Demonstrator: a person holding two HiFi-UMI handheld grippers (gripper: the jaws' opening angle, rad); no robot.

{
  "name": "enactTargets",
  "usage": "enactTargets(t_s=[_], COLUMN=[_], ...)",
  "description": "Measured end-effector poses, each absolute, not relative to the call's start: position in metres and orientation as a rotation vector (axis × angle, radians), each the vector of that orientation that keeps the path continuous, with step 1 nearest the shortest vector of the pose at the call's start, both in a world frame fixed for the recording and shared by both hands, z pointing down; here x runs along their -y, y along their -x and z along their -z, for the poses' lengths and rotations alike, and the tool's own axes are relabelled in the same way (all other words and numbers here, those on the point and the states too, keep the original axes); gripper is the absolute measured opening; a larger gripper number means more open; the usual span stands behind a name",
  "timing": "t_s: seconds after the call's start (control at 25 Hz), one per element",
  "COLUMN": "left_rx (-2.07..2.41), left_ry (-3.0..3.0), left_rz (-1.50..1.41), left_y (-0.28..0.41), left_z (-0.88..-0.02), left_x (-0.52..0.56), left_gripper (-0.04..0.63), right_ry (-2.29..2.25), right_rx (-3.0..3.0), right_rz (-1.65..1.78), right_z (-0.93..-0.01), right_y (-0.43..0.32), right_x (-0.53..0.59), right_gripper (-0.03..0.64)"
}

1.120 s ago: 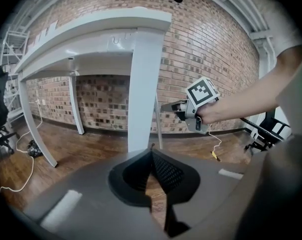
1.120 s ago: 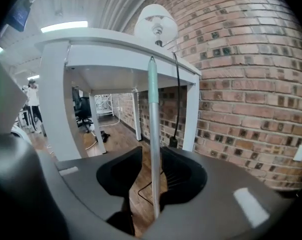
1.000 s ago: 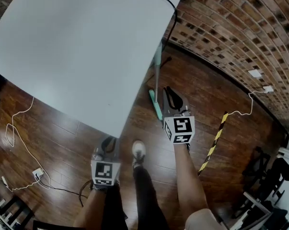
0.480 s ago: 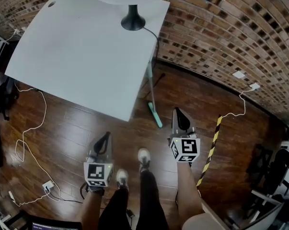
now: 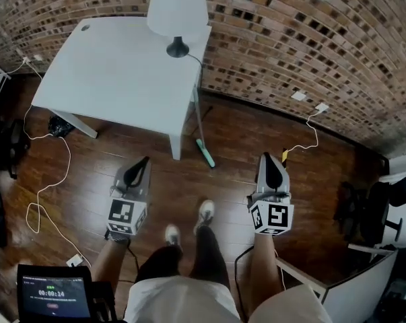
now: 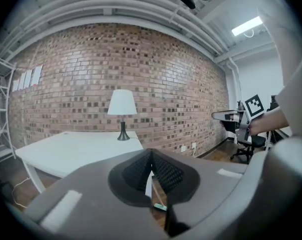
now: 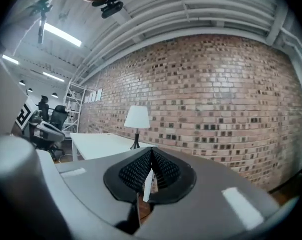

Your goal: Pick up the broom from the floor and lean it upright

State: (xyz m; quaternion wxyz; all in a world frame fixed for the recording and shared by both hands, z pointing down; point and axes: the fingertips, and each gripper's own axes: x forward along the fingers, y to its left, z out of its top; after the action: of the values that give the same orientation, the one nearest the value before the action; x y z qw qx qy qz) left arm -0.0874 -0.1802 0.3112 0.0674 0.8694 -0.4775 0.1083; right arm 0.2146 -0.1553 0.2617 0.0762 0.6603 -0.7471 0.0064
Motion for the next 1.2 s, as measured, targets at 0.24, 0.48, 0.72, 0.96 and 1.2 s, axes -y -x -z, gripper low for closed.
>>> enactTargets(t_s=[0.24, 0.48, 0.72, 0.96, 1.2], left_rx=[1.501, 1.585, 1.62, 1.599, 1.575], left_ry=[-2.7, -2.731, -2.779, -2.781, -2.796], left_rz=[-0.298, -0.213, -0.181, -0.163, -0.163], left_y=[0.102, 0.1, 0.084, 0.073, 0.073], left_z=[-0.228, -0.164, -0.118, -0.122, -0.115], left_x=[0.152, 0.137, 0.099, 0.095, 0.083], left_gripper=[0.002, 0.002, 0.002, 0.001, 0.001], right_ry=[-2.082, -2.082, -2.041, -2.075, -2.119], right_rx=[2.232, 2.337, 2.428, 2.439, 2.403], right_rz=[0.083, 0.145, 0.2, 0.187, 0.142], right_z=[-0.171, -0.109, -0.06, -0.061, -0.066], right_y=[-0.209, -0.197, -0.191, -0.201, -0.203], right_x=[0.097, 0.077, 0.043, 0.037, 0.026], right_gripper=[0.013, 0.014, 0.012, 0.012, 0.012])
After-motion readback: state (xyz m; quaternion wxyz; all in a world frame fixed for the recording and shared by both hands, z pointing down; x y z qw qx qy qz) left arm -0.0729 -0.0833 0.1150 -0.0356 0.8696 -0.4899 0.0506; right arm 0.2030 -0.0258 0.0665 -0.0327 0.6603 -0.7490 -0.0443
